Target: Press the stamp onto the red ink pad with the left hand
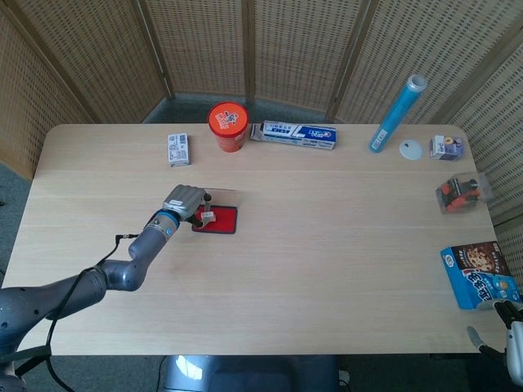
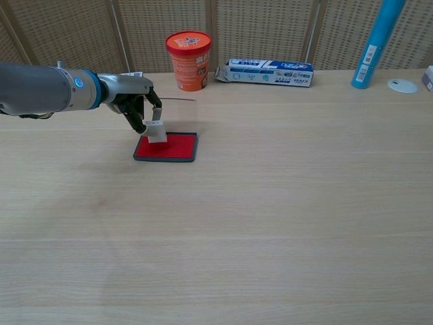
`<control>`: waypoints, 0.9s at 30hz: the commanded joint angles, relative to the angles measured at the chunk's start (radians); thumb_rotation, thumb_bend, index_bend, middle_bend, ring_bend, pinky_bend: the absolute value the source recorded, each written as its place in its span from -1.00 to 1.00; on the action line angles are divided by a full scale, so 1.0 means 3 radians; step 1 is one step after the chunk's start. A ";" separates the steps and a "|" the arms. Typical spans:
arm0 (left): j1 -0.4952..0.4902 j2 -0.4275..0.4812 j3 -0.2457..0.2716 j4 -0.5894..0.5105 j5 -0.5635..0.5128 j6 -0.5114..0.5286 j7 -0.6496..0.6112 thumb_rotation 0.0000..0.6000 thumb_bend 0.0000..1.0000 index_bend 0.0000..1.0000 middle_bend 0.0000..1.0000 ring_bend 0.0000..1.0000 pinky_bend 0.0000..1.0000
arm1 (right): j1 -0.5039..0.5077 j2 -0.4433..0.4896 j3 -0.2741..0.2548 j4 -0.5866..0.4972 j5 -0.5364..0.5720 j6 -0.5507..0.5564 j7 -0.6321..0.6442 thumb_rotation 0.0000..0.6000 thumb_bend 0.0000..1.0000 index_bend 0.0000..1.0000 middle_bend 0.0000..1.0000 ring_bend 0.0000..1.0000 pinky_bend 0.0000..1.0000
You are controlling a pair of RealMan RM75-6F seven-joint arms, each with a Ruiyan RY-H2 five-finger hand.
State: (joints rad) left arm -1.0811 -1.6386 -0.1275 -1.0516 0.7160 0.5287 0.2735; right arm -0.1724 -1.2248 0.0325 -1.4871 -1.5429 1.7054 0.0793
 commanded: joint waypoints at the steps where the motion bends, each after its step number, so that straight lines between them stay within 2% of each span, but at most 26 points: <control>1: -0.0016 -0.0030 0.0012 0.0046 -0.0021 -0.0024 0.0008 0.86 -0.27 0.31 1.00 1.00 1.00 | -0.0002 -0.0001 0.0001 0.0000 0.0003 0.0000 0.0001 0.98 -0.52 -0.11 -0.14 -0.28 -0.69; 19: -0.0060 -0.0147 0.0055 0.0210 -0.0093 -0.0067 0.0046 0.86 -0.27 0.31 1.00 1.00 1.00 | -0.0025 0.0000 0.0003 0.0005 -0.0006 0.0031 0.0009 0.97 -0.52 -0.11 -0.13 -0.28 -0.69; 23: -0.0060 -0.0088 0.0014 0.0139 -0.0074 -0.0026 0.0018 0.85 -0.27 0.31 1.00 1.00 1.00 | -0.0027 0.0005 0.0005 -0.0002 -0.0016 0.0043 0.0013 0.97 -0.52 -0.11 -0.13 -0.28 -0.69; 27: -0.0034 0.0069 -0.0042 -0.0089 -0.0021 0.0060 -0.0029 0.86 -0.28 0.31 1.00 1.00 1.00 | -0.0031 0.0010 0.0005 -0.0010 -0.0032 0.0060 0.0022 0.98 -0.53 -0.11 -0.13 -0.28 -0.70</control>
State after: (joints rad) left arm -1.0959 -1.6395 -0.1308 -1.0499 0.7011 0.5328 0.2728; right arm -0.1816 -1.2219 0.0342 -1.4900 -1.5522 1.7230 0.0855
